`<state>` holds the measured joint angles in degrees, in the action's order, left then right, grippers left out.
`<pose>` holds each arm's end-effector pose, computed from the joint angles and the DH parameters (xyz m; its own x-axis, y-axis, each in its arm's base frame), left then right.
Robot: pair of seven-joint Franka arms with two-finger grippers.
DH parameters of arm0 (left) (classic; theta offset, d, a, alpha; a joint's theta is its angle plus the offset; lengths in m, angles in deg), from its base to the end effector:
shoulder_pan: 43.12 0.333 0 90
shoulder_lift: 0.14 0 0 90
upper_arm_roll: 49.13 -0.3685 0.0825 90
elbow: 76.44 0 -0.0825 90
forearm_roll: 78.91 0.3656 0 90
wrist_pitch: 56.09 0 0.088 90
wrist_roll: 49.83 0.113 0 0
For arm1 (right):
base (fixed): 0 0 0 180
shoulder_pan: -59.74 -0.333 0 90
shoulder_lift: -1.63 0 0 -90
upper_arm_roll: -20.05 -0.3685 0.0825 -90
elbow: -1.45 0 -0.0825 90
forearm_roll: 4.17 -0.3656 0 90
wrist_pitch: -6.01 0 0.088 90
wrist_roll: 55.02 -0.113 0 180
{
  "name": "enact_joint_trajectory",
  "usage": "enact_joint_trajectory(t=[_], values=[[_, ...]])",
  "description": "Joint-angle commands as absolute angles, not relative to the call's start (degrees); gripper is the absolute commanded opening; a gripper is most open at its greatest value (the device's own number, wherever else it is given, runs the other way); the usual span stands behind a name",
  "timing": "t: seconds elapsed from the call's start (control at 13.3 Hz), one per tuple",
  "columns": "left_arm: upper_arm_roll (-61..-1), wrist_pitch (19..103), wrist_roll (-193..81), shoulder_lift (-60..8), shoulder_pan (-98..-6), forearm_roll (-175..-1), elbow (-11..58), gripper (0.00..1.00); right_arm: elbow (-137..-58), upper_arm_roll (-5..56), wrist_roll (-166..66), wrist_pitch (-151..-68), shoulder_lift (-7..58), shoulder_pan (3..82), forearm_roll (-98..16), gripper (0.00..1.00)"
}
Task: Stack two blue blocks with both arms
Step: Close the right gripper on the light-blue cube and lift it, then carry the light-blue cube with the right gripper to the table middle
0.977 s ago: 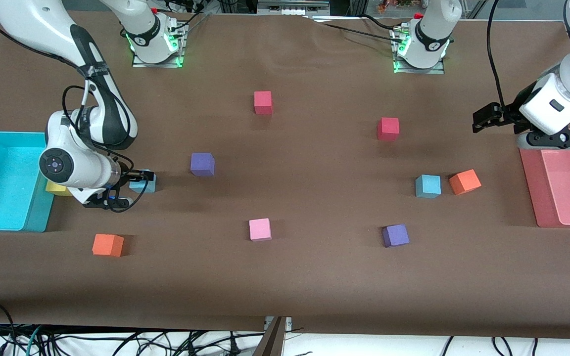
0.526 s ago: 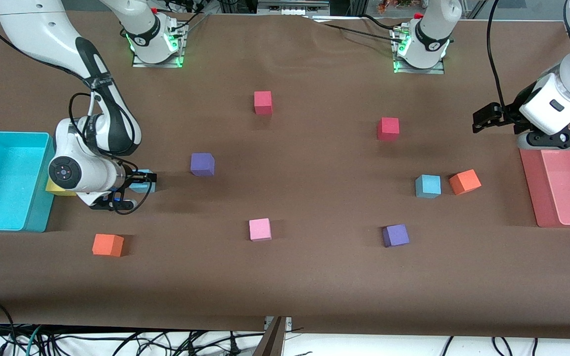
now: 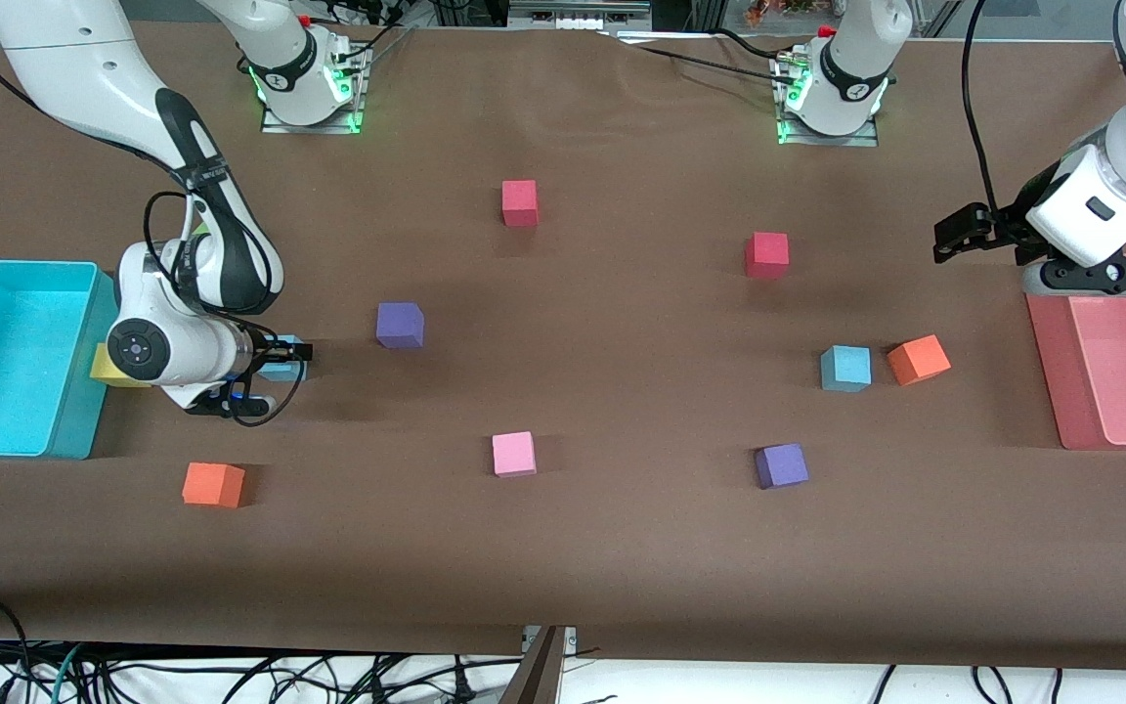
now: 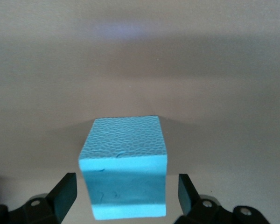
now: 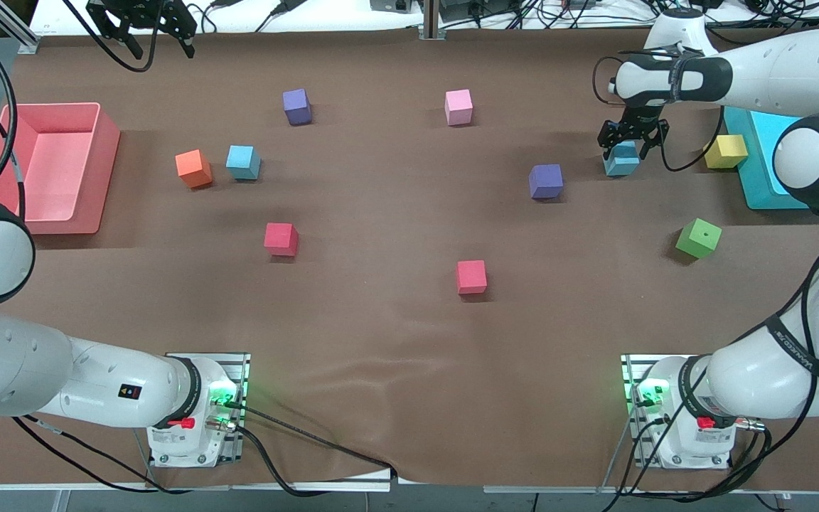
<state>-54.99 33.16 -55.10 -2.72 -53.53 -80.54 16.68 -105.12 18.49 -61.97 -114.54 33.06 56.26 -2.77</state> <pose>0.5436 -0.0479 0.6212 0.9934 0.0131 -0.1138 0.0147 -0.9998 0.0133 0.6164 0.0517 0.2538 0.9545 -0.0245 -0.2971 -0.0137 -0.9992 0.0384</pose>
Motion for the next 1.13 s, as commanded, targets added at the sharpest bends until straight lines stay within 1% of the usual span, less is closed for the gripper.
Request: enact_joint_trajectory(t=[0.0,0.23,0.38,0.6,0.75,0.9,1.05], values=[[-54.8,33.9,-53.8,-1.5,-53.1,-80.3,17.9,1.0,-105.1,18.1,-61.5,-115.1,33.4,57.0,-3.4,0.0],[-54.9,33.9,-53.8,-1.6,-53.1,-80.3,17.9,1.0,-104.7,18.1,-62.0,-114.8,33.2,56.5,-3.3,0.0],[-54.8,33.9,-53.8,-1.6,-53.1,-80.3,17.9,1.0,-102.5,17.9,-62.2,-114.1,32.9,56.0,-3.3,0.0],[-55.3,34.0,-53.8,-1.7,-53.1,-80.3,17.9,1.0,-95.7,17.8,-65.9,-107.8,32.8,51.1,-3.4,0.0],[-55.4,34.2,-53.8,-1.7,-53.1,-80.2,18.0,1.0,-90.7,17.8,-68.9,-104.0,32.9,45.8,-3.5,0.0],[-55.4,34.2,-53.8,-1.7,-53.1,-80.3,18.0,1.0,-84.8,17.8,-73.7,-99.9,34.5,41.6,-4.3,0.0],[-55.5,34.2,-53.8,-1.7,-53.1,-80.3,18.0,1.0,-79.1,17.9,-77.6,-97.1,36.4,36.5,-7.7,0.0]])
